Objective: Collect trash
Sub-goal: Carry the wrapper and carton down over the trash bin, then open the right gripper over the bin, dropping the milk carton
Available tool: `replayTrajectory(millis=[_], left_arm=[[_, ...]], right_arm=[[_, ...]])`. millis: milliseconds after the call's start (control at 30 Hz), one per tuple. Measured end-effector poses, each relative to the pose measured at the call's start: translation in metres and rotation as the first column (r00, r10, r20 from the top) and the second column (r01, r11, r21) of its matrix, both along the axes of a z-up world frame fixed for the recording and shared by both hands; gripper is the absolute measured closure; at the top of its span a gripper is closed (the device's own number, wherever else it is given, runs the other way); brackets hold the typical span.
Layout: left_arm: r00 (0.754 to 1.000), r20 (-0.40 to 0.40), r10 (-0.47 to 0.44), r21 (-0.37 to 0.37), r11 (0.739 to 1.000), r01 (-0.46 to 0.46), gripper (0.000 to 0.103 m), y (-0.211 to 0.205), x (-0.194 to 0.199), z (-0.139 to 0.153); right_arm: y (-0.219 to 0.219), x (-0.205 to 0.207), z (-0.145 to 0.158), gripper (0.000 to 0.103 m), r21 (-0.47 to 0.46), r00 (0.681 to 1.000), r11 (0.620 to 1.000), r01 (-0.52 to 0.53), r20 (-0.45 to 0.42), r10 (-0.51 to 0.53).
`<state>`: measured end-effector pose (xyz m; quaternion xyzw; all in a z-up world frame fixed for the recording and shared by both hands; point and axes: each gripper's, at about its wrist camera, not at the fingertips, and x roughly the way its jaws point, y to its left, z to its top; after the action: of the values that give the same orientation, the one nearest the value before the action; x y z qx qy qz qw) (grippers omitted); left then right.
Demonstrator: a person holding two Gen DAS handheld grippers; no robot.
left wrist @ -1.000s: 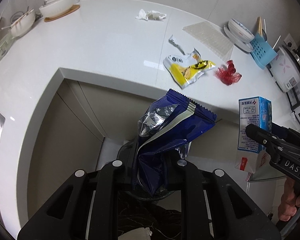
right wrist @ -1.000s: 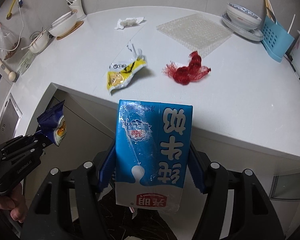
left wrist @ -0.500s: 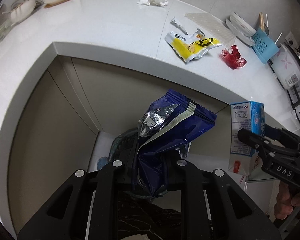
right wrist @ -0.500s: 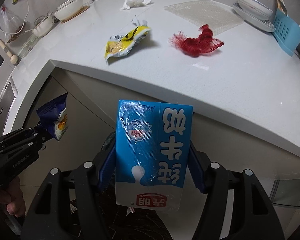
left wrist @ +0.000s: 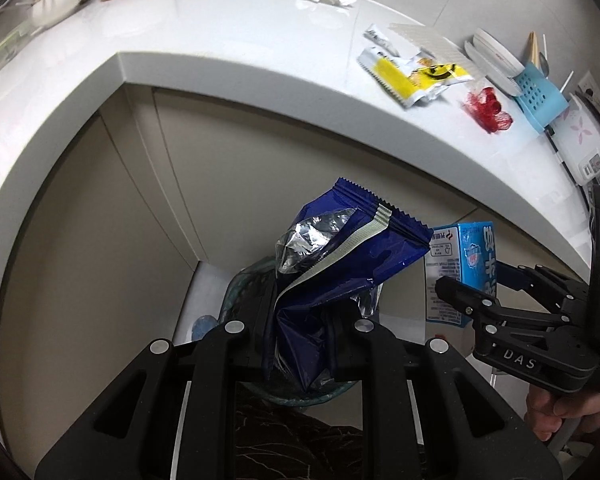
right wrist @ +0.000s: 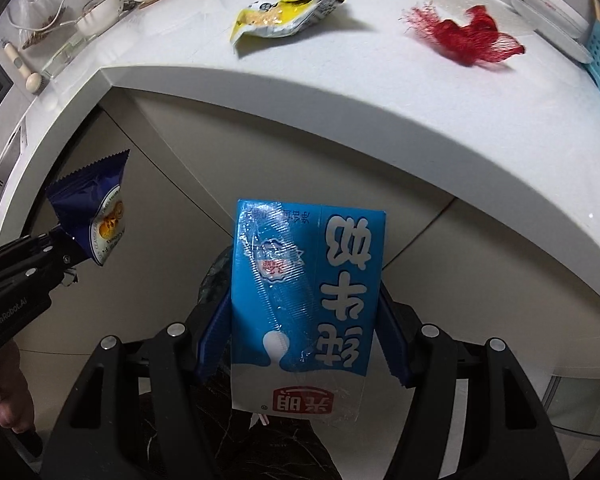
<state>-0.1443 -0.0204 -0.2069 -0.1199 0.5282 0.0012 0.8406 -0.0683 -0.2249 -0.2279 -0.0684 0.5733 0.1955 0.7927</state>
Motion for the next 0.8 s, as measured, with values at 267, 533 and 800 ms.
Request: replayTrajectory(millis=[267,533,800], left_arm=[[1.0,-0.013,0.013,0.017,1.0,-0.013,0.085,0.005,-0.007,-0.008],[0.999,-0.036,0.012,0.022,1.0,-0.012,0.085,0.004,-0.01,-0.019],[0.997,-0.056,-0.049,0.035,0.998,0.051,0.085,-0.018,-0.002,-0.035]], right_arm=[[0.015,-0.002,-0.022,0.04,-0.02,0.999,0.999,-0.04,-0.029,0.039],[0.012,0.0,-0.016,0.023,-0.012,1.0,1.0,-0.018,0.0,0.018],[-0.023,0.003,0.0,0.009,0.023,0.996,0.998,0.064,0.063,-0.065]])
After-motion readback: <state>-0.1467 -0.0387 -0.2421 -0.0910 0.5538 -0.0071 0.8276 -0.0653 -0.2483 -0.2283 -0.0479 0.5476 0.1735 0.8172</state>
